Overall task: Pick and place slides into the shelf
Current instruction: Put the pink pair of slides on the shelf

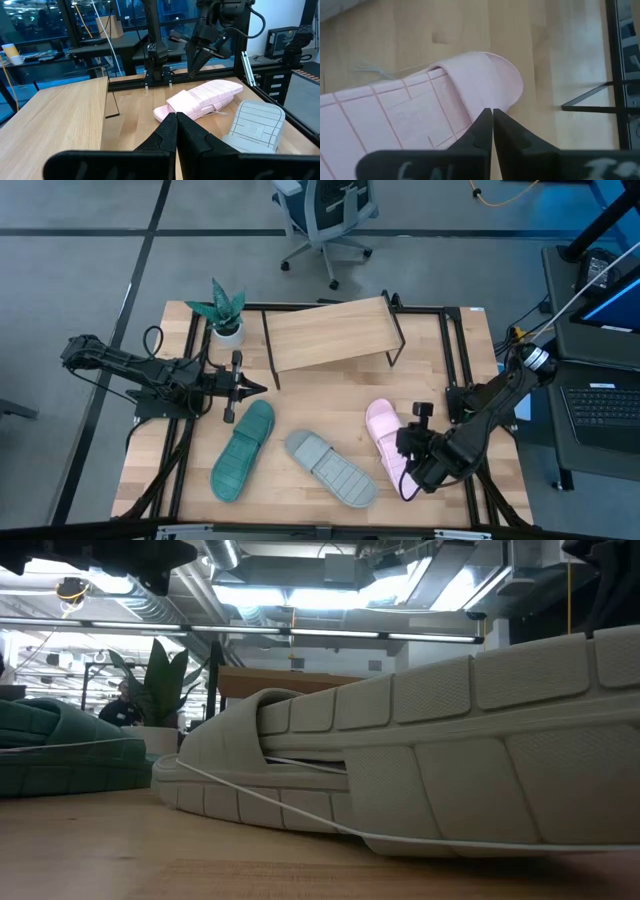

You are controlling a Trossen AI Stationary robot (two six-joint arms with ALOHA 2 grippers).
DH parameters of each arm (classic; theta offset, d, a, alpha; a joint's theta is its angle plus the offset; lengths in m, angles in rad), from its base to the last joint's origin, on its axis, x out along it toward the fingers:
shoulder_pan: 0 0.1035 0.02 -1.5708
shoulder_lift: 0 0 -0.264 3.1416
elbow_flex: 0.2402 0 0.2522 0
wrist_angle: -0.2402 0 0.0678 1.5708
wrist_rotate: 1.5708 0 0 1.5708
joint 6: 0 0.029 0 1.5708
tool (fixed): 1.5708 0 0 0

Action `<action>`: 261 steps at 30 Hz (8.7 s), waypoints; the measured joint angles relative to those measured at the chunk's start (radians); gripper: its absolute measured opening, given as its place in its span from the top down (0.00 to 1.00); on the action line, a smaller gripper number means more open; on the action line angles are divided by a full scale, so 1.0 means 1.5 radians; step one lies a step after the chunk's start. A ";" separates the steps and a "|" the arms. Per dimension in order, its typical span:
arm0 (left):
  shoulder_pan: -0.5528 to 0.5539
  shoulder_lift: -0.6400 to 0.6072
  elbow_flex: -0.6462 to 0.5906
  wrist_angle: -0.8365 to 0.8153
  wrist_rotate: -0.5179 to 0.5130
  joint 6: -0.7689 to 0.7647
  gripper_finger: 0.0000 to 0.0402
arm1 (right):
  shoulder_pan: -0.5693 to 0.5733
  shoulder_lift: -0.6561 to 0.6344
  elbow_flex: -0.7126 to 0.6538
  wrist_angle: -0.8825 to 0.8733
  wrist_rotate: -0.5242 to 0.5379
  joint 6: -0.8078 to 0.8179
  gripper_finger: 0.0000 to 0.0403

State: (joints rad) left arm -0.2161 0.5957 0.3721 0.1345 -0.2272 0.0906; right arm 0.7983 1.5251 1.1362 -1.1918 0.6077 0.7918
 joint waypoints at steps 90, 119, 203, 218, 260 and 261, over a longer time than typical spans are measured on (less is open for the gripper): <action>0.000 0.000 0.000 -0.036 0.000 -0.001 1.00 | -0.072 0.152 -0.001 0.052 0.014 -0.076 0.22; 0.000 0.000 0.000 -0.051 0.005 -0.001 1.00 | -0.126 0.190 -0.025 0.064 0.049 -0.055 0.22; 0.000 0.000 0.000 -0.062 0.005 -0.001 1.00 | -0.165 0.198 0.050 -0.026 -0.047 -0.039 0.96; 0.000 0.000 0.000 -0.065 0.005 0.001 1.00 | -0.165 0.195 0.164 -0.212 -0.001 -0.045 0.97; 0.000 0.000 0.000 -0.065 0.005 0.000 1.00 | -0.432 -0.025 0.263 -0.074 0.091 -0.626 0.97; 0.000 0.000 0.000 -0.065 0.005 0.000 1.00 | -0.445 -0.027 0.263 -0.064 0.091 -0.650 0.97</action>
State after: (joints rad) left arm -0.2162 0.5953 0.3721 0.0364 -0.2192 0.0910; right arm 0.1307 1.4853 1.5310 -1.2881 0.7441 -0.1833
